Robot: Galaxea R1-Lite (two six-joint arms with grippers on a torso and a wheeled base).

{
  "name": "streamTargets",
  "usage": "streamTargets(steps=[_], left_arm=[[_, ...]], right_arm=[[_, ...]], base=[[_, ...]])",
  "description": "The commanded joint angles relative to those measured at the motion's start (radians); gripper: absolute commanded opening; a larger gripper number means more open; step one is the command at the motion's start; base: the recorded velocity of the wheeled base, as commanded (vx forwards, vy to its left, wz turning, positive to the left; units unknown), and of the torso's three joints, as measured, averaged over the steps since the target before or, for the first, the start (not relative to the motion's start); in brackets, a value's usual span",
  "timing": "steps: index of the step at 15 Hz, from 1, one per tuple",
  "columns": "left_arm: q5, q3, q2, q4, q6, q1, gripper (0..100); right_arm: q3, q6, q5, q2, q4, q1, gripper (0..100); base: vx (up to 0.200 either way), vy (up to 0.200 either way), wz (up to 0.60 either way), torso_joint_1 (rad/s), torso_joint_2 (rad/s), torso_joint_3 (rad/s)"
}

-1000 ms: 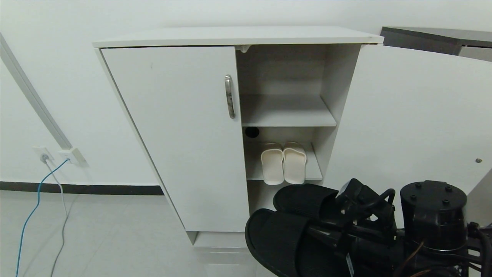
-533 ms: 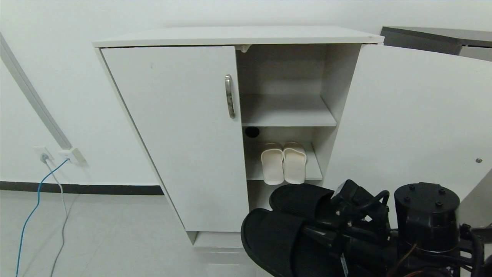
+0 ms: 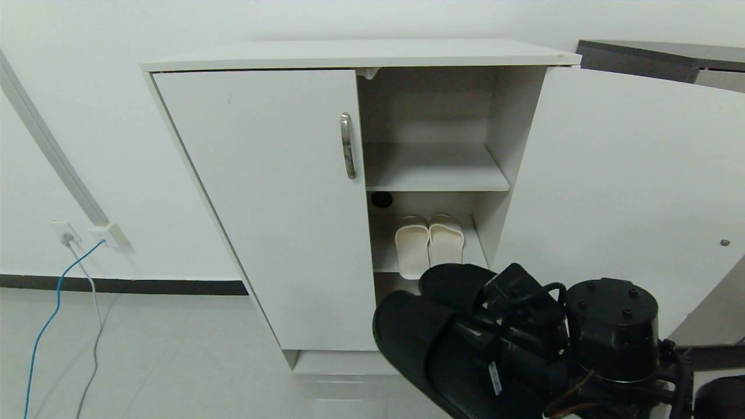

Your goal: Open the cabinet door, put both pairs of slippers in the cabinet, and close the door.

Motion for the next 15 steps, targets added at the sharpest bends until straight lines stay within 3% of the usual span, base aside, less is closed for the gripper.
streamTargets(steps=[1, 3, 6, 10, 15], left_arm=[[0.0, 0.0, -0.001, 0.0, 0.0, 0.0, 0], [0.0, 0.0, 0.001, 0.0, 0.0, 0.0, 0], [0.0, 0.0, 0.001, 0.0, 0.0, 0.0, 0], [0.0, 0.0, -0.001, 0.0, 0.0, 0.002, 0], [0.0, 0.0, -0.001, 0.0, 0.001, 0.0, 0]], right_arm=[[-0.111, 0.097, -0.187, 0.121, -0.007, 0.097, 0], [-0.215, 0.15, -0.368, 0.201, 0.031, 0.136, 0], [-0.399, 0.196, -0.54, 0.26, 0.154, 0.137, 0], [-0.635, 0.209, -0.62, 0.261, 0.332, 0.128, 0], [-0.802, 0.198, -0.661, 0.253, 0.471, 0.059, 0]], base=[[0.0, 0.0, 0.0, 0.0, 0.0, 0.0], [0.0, 0.0, 0.0, 0.0, 0.0, 0.0], [0.0, 0.0, 0.0, 0.0, 0.0, 0.0], [0.0, 0.0, 0.0, 0.0, 0.0, 0.0], [0.0, 0.0, 0.0, 0.0, 0.0, 0.0]])
